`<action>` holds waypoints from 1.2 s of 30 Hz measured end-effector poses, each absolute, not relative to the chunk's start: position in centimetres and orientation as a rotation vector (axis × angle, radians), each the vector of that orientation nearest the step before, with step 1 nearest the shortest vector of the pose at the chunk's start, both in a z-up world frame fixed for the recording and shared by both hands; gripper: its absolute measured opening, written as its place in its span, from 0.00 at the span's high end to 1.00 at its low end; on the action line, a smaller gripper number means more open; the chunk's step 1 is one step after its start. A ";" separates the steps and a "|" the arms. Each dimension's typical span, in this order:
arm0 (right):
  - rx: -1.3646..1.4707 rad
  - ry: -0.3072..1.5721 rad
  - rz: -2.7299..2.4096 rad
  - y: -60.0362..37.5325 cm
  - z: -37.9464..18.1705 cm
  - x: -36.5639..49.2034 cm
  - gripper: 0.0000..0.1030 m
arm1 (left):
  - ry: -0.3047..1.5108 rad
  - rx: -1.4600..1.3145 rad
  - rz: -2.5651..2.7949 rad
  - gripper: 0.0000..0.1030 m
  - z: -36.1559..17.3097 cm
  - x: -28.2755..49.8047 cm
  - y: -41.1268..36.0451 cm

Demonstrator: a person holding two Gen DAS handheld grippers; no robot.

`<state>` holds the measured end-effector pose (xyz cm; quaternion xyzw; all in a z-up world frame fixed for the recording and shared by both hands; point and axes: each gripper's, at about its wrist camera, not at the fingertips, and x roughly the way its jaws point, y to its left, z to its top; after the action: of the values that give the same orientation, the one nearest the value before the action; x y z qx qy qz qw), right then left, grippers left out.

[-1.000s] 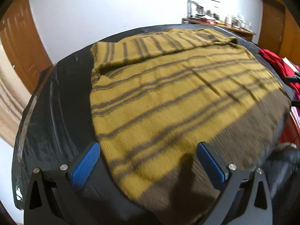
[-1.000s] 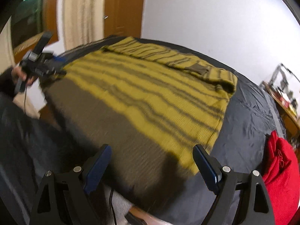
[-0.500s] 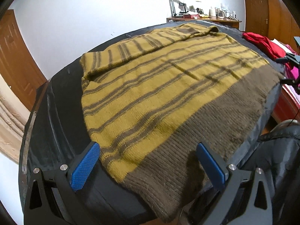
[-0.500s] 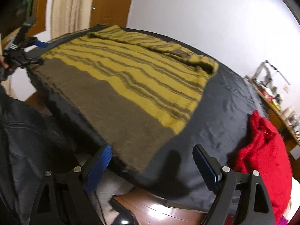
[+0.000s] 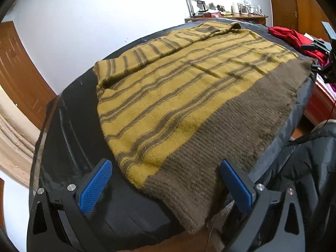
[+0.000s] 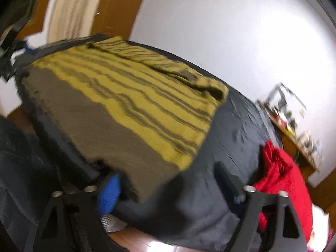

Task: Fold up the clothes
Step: 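Grasp the brown ribbed hem with the right gripper and lift it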

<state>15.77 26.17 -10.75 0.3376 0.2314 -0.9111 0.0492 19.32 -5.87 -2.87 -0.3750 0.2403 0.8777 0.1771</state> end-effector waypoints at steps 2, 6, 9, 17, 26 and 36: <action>1.041 0.737 -2.735 25.3 -11.1 15.4 0.65 | 0.694 -1.050 2.488 0.00 -2.9 19.6 -6.0; 1.059 0.719 -2.755 25.4 -10.8 14.8 0.79 | 0.689 -1.039 2.495 0.00 -2.9 19.9 -6.4; 1.003 0.645 -2.827 26.0 -9.2 14.6 0.83 | 0.710 -1.015 2.497 0.00 -2.9 20.3 -6.7; 0.884 0.686 -2.886 25.1 -6.1 12.6 0.85 | 0.840 -0.876 2.499 0.00 -2.4 23.0 -7.4; 0.837 0.628 -2.964 25.8 -4.1 9.6 0.86 | 0.997 -0.733 2.400 0.00 -3.2 25.8 -6.1; 0.849 0.518 -2.999 27.3 -3.4 6.0 0.86 | 1.205 -0.692 2.294 0.00 -5.0 24.6 -3.5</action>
<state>5.96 27.35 -3.42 0.2687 0.1640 -0.9491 -0.0091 24.59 -3.45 -5.00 -0.2513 0.4375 0.8329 0.2276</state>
